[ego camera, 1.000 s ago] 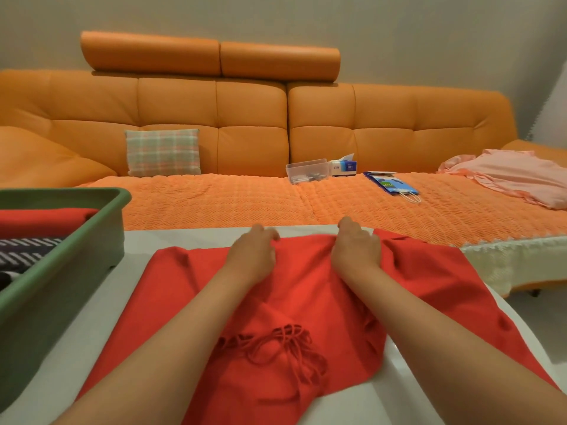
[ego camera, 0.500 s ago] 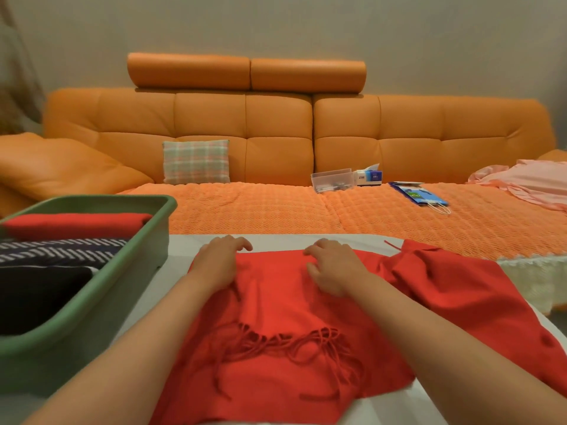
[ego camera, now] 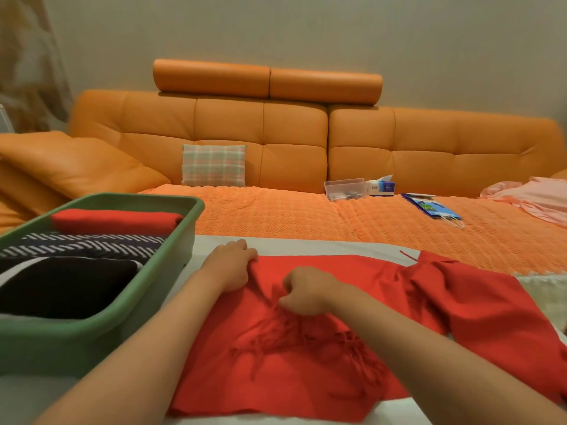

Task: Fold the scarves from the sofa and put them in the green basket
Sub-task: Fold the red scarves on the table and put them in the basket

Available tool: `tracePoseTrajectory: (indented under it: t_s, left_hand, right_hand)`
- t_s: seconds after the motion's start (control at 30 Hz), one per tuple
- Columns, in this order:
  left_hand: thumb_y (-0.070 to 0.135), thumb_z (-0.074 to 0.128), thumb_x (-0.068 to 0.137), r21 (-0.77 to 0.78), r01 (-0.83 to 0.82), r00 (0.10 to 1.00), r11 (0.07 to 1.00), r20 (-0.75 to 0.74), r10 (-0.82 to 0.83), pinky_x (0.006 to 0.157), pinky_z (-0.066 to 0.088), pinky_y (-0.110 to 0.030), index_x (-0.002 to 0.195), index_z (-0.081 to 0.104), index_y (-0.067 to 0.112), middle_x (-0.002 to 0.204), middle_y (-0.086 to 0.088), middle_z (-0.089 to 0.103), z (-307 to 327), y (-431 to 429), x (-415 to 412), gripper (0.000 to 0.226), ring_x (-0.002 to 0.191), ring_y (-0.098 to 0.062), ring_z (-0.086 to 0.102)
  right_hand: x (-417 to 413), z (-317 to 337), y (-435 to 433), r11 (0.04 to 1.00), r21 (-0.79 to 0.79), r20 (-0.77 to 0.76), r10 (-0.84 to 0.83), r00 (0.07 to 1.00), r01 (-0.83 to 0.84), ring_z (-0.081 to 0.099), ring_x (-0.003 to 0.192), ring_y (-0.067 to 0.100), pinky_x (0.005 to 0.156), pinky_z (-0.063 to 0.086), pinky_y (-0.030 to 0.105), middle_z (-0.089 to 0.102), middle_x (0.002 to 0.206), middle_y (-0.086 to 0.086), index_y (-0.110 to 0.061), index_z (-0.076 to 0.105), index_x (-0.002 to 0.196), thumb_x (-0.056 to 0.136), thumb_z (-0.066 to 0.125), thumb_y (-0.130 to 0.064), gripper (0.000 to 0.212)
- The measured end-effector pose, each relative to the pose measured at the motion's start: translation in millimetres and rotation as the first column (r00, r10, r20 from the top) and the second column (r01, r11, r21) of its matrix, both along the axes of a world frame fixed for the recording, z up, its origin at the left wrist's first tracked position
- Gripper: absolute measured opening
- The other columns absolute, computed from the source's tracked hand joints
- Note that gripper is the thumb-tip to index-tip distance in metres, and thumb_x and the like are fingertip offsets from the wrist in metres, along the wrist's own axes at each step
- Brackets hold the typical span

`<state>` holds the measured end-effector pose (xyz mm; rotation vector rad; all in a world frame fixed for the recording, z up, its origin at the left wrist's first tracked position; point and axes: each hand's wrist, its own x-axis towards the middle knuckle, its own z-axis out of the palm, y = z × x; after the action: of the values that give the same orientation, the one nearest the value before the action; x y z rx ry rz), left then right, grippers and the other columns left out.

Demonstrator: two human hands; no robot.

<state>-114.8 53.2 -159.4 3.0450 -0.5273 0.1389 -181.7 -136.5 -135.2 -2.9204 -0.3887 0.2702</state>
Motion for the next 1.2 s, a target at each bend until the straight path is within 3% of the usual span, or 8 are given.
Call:
tracePoseTrajectory:
  t_s: [0.13,0.43,0.57,0.67,0.83,1.0,1.1,1.2]
  left_hand:
    - [0.015,0.043,0.091,-0.025,-0.051,0.999,0.998,0.013,0.051,0.079,0.037,-0.036,0.122,0.058,0.024,0.123,-0.005,0.045,4.4,-5.8,7.9,0.036,0.108,-0.032,0.052]
    - [0.019,0.037,0.095,0.126,-0.158,0.981,0.979,-0.089,0.17,0.093,0.041,-0.036,0.13,0.052,0.029,0.135,-0.001,0.058,11.8,-13.8,43.7,0.039,0.121,-0.025,0.054]
    - [0.026,0.043,0.092,0.201,-0.139,0.985,0.97,-0.07,0.156,0.098,0.038,-0.037,0.115,0.06,0.032,0.125,0.001,0.063,6.0,-10.6,51.4,0.03,0.117,-0.022,0.057]
    - [0.035,0.046,0.095,0.223,-0.142,0.99,0.964,0.025,0.14,0.094,0.039,-0.037,0.111,0.062,0.033,0.12,0.0,0.062,-1.9,0.4,56.5,0.022,0.115,-0.025,0.055]
    - [0.025,0.045,0.099,-0.031,-0.207,0.958,0.978,0.197,0.209,0.083,0.033,-0.039,0.097,0.057,0.027,0.104,0.001,0.067,-20.7,8.3,55.9,0.013,0.103,-0.026,0.056]
    - [0.018,0.046,0.097,0.005,-0.336,0.893,0.942,0.32,0.317,0.089,0.035,-0.037,0.106,0.057,0.025,0.113,0.0,0.06,-33.8,8.3,51.3,0.016,0.11,-0.025,0.05]
    - [0.013,0.048,0.093,-0.177,-0.137,0.931,0.975,0.313,0.188,0.088,0.039,-0.04,0.103,0.059,0.02,0.11,-0.004,0.059,-34.1,-2.9,46.5,0.017,0.107,-0.028,0.053]
    - [0.035,0.046,0.098,-0.255,0.033,0.996,0.966,0.087,-0.011,0.1,0.04,-0.039,0.119,0.06,0.027,0.127,0.003,0.057,-34.5,-13.2,32.6,0.026,0.123,-0.023,0.05]
  right_hand:
    - [25.4,14.3,-39.3,0.93,0.288,-0.043,-0.228,0.973,0.23,0.067,0.061,0.024,0.06,0.052,0.031,0.067,0.061,0.01,-0.012,0.058,0.062,0.077,0.052,-0.012,0.016]
    - [48.6,-19.1,-86.3,0.813,0.342,0.098,-0.53,0.842,0.471,0.062,0.113,0.026,0.093,0.051,0.035,0.069,0.119,0.002,-0.02,0.074,0.107,0.085,0.052,-0.009,0.033]
    - [56.9,-22.8,-88.0,0.83,0.366,0.111,-0.489,0.865,0.422,0.063,0.089,0.03,0.075,0.049,0.036,0.068,0.086,0.003,-0.018,0.064,0.073,0.094,0.047,-0.037,0.033]
    - [59.1,-28.9,-82.6,0.897,0.244,0.126,-0.406,0.905,0.368,0.062,0.095,0.018,0.075,0.044,0.032,0.065,0.093,-0.009,-0.027,0.067,0.09,0.082,0.056,-0.065,0.04]
    - [67.0,-39.8,-82.3,0.9,0.189,0.293,-0.433,0.853,0.392,0.064,0.101,0.028,0.072,0.044,0.031,0.07,0.1,0.004,-0.018,0.067,0.082,0.092,0.054,-0.039,0.027]
    - [74.2,-44.3,-78.4,0.85,0.273,0.333,-0.524,0.784,0.452,0.063,0.103,0.03,0.073,0.041,0.033,0.07,0.104,0.007,-0.018,0.069,0.096,0.102,0.045,-0.045,0.037]
    - [77.0,-51.8,-74.4,0.847,0.254,0.362,-0.53,0.767,0.466,0.063,0.106,0.031,0.077,0.044,0.035,0.07,0.11,0.008,-0.017,0.068,0.105,0.103,0.043,-0.044,0.036]
    - [81.2,-53.5,-75.3,0.829,0.284,0.35,-0.557,0.753,0.481,0.062,0.106,0.03,0.077,0.044,0.035,0.069,0.11,0.007,-0.017,0.066,0.107,0.103,0.043,-0.044,0.036]
